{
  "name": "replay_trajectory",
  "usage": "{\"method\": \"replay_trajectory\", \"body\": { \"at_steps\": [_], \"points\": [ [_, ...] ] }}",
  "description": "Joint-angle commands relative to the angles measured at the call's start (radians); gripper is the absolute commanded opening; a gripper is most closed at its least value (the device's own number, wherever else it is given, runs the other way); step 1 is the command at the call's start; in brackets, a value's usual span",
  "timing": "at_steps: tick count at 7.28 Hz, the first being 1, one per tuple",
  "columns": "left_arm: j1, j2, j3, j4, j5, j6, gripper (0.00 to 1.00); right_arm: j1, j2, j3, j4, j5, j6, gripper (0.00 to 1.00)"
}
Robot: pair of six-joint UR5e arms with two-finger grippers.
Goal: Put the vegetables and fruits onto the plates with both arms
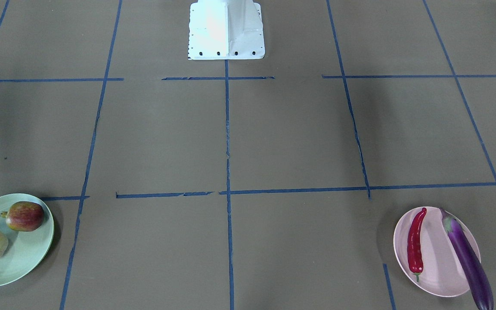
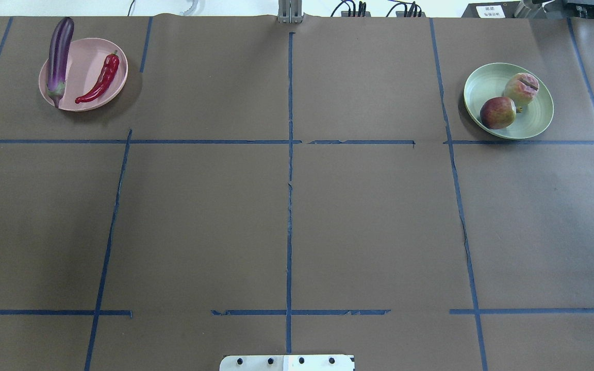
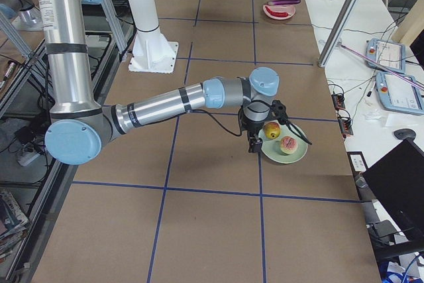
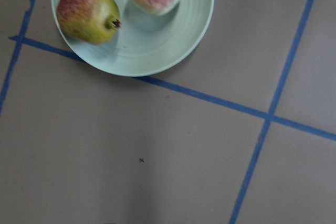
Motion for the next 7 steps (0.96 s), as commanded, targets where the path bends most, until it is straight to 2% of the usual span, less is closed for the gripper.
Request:
{"method": "replay_trajectory", "body": {
  "at_steps": [1, 4, 7],
  "points": [
    [-0.038, 0.139, -0.074, -0.010, -0.030, 0.002, 1.00, 0.091, -0.159, 0.009, -0.005, 0.035, -0.046, 1.00],
    [-0.059, 0.157, -0.117, -0.007, -0.026, 0.002, 1.00, 0.118, -0.211, 0.014, -0.005, 0.032, -0.048, 1.00],
    [-0.055, 0.093, -0.073, 0.006, -0.026, -0.006, 1.00, 0.118, -0.237, 0.017, 0.003, 0.029, -0.092, 1.00]
  ]
}}
